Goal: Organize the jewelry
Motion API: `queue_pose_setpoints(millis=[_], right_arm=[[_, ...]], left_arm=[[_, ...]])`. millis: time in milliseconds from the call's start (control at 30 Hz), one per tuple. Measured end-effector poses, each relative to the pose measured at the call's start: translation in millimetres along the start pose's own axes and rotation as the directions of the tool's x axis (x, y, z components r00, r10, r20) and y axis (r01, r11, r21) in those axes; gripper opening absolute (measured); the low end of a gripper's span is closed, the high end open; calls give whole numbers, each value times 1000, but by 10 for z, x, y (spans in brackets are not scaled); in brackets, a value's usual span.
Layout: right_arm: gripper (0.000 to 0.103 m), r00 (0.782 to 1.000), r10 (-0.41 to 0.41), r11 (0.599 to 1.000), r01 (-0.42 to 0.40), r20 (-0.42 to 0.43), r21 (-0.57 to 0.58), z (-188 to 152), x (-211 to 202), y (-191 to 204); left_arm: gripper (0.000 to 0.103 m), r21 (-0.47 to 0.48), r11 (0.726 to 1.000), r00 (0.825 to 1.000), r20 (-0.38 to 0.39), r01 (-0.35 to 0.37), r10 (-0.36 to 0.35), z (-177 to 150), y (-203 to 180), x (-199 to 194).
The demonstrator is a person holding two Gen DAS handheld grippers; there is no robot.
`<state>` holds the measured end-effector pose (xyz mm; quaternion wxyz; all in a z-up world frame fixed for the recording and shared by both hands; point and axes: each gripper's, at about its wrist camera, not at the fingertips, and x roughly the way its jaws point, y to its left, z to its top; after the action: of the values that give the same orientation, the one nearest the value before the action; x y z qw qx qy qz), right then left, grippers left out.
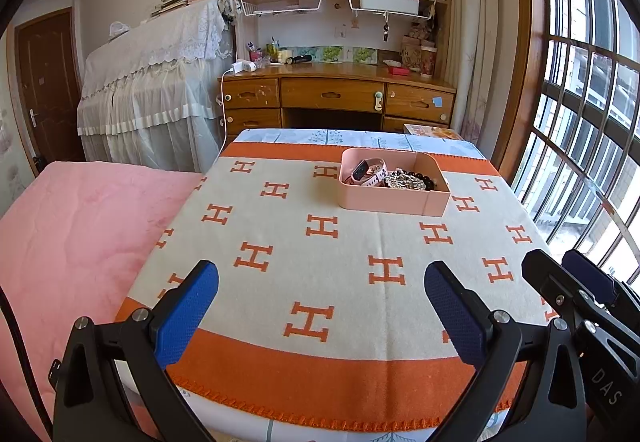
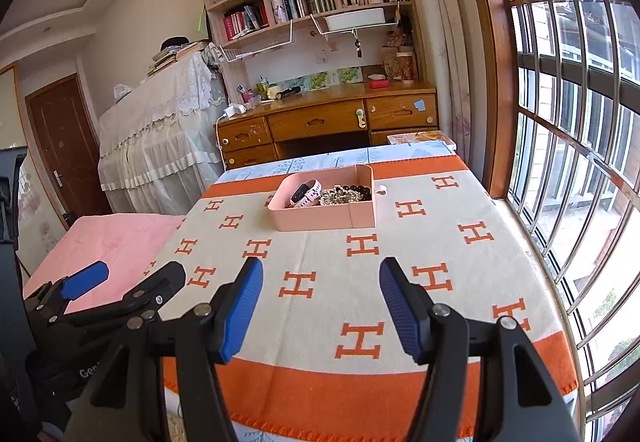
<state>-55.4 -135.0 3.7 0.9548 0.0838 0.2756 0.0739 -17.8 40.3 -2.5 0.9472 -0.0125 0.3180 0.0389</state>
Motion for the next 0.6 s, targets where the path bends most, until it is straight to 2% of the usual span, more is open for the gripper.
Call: queue_pose_setpoints(millis=[600], right_arm=[[61,1000,0,1000,0,-7,2,-2,-1,-2]], left_arm=[[102,2,1000,1000,-21,8,-8,-41,-1,70]])
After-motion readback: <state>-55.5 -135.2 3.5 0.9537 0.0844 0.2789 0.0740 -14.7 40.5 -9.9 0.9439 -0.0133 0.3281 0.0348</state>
